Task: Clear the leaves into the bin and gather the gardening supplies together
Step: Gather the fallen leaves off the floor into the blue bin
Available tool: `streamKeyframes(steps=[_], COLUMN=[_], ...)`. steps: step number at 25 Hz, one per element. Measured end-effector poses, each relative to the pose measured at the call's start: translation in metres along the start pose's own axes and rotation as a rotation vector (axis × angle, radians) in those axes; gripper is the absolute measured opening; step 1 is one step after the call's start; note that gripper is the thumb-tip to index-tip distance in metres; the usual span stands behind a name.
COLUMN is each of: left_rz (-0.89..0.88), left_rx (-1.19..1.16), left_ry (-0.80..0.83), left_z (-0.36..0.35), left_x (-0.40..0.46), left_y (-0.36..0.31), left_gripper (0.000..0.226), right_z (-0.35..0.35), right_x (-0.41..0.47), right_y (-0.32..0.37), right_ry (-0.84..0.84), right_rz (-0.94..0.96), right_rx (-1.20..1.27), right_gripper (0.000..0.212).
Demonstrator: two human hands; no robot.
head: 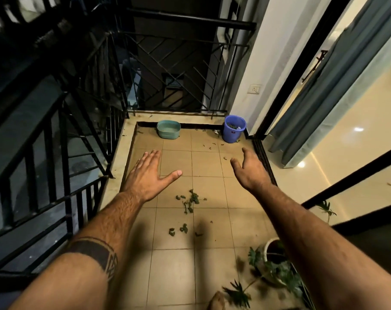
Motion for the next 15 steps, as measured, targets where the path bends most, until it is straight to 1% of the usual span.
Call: streamKeyframes(steps=[3,6,10,13,15], left_rz=[0.024,0.046,0.041,0.025,0.026], left_rx=[0.020,-0.006,-0.008,0.021,0.032], left_ry=[-0.020,-0.013,0.052,0.073,0.077], left_z=[-0.031,-0.083,-0.181,-0.255,-0.315], left_x=[0.025,0.053,0.089,0.118,0.137], left_y=[-0.010,0.003,0.058,0.112,0.154], left_gripper=[0.116,0.117,0.113,0.107,0.105], right_z=[-0.022,-0.074,-0.186,-0.275,-0.347], right_x=[0.029,0.057,0.093,0.116,0.132], right_y=[-0.023,-0.046,-0.080,-0.105,-0.124], right_ry=[0.032,0.078,0.126,0.117,0.112], right_rz=[0.057,0.074,0.048,0.044,0.059], right_rx=[-0.019,-0.026,-0.044,-0.061,-0.074], right_gripper=[0.061,0.060,0.059,0.061,0.061])
Point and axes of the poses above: each hand's wrist, its own x-axis towards the middle knuckle, its own z-axis out of the back of the hand, y = z × x, the point moved 7 cm from there along x, towards the middle knuckle, and after that the axes turned 9 degrees about -x, right-handed, at the moved point
